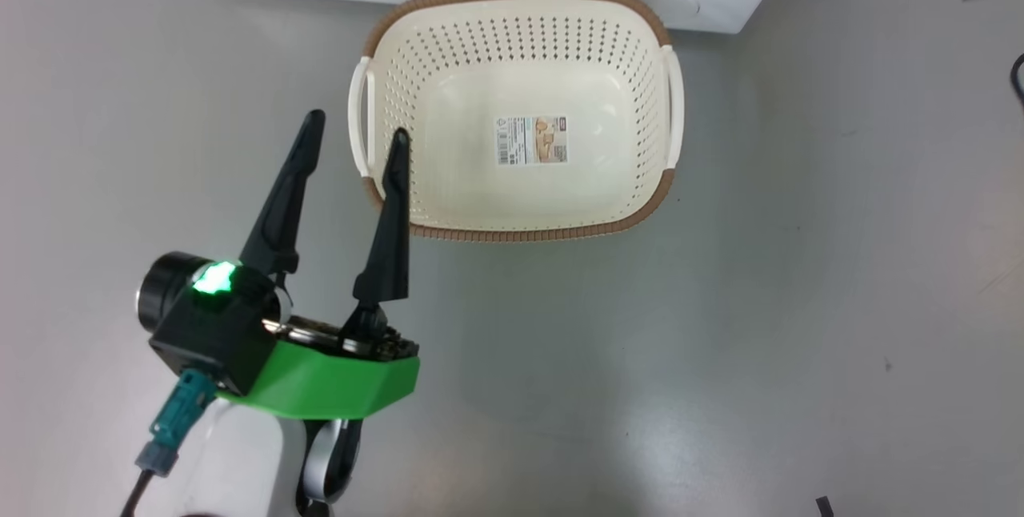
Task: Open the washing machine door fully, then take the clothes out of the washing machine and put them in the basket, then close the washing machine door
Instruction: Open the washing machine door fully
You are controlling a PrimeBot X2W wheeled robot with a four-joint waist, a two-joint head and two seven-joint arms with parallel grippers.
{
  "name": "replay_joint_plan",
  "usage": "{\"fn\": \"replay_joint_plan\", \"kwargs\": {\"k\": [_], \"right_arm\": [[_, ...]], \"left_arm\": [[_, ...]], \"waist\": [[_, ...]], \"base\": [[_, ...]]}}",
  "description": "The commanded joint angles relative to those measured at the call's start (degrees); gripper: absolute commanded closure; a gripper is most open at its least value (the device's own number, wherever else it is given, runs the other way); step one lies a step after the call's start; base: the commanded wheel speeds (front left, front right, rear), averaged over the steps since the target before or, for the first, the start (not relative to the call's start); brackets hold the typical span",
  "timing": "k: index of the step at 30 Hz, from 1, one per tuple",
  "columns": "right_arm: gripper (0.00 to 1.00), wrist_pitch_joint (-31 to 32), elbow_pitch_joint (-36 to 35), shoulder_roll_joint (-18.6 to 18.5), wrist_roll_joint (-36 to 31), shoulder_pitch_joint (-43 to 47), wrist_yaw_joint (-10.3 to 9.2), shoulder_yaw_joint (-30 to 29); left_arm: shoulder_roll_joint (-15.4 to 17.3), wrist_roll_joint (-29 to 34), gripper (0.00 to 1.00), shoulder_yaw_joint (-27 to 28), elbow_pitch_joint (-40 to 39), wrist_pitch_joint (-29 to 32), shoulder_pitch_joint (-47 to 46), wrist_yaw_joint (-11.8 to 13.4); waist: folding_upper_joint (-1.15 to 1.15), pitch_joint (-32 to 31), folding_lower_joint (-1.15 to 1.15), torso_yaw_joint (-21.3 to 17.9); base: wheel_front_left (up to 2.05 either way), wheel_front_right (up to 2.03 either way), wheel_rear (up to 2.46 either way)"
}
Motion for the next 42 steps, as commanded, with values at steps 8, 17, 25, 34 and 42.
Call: {"fn": "replay_joint_plan", "kwargs": {"k": [8,17,25,34,42], "right_arm": [[1.00,4.63,0.62,-0.66,-0.44,-4.44,-0.03,-2.07],[1.00,6.21,1.64,0.22,-2.98,-7.53,-0.03,-2.02],[1.00,8.14,1.77,0.82,-3.65,-9.25,-0.03,-2.00],[1.00,11.69,0.54,2.05,-3.24,-8.63,-0.03,-2.21],[1.00,15.04,-0.06,3.25,-4.24,-7.20,-0.03,-0.32]], "left_arm": [[1.08,-0.24,0.00,-0.47,-2.63,-0.44,-1.34,1.37],[1.08,-0.32,0.00,-0.96,-3.04,-0.44,-1.75,1.68],[1.08,-0.31,0.00,-1.58,-2.89,-0.44,-1.94,1.98],[1.08,-0.31,0.00,-1.25,-2.36,-0.44,-2.03,2.29],[1.08,-0.12,0.00,-0.73,-1.39,-0.44,-2.15,2.41]], "waist": [[0.00,3.81,0.00,2.25],[0.00,5.34,0.00,3.19],[0.00,6.24,0.00,3.98],[0.00,5.81,0.00,3.54],[0.00,4.75,0.00,2.03]], "base": [[0.00,0.00,0.00],[0.00,0.00,0.00],[0.00,0.00,0.00],[0.00,0.00,0.00],[0.00,0.00,0.00]]}}
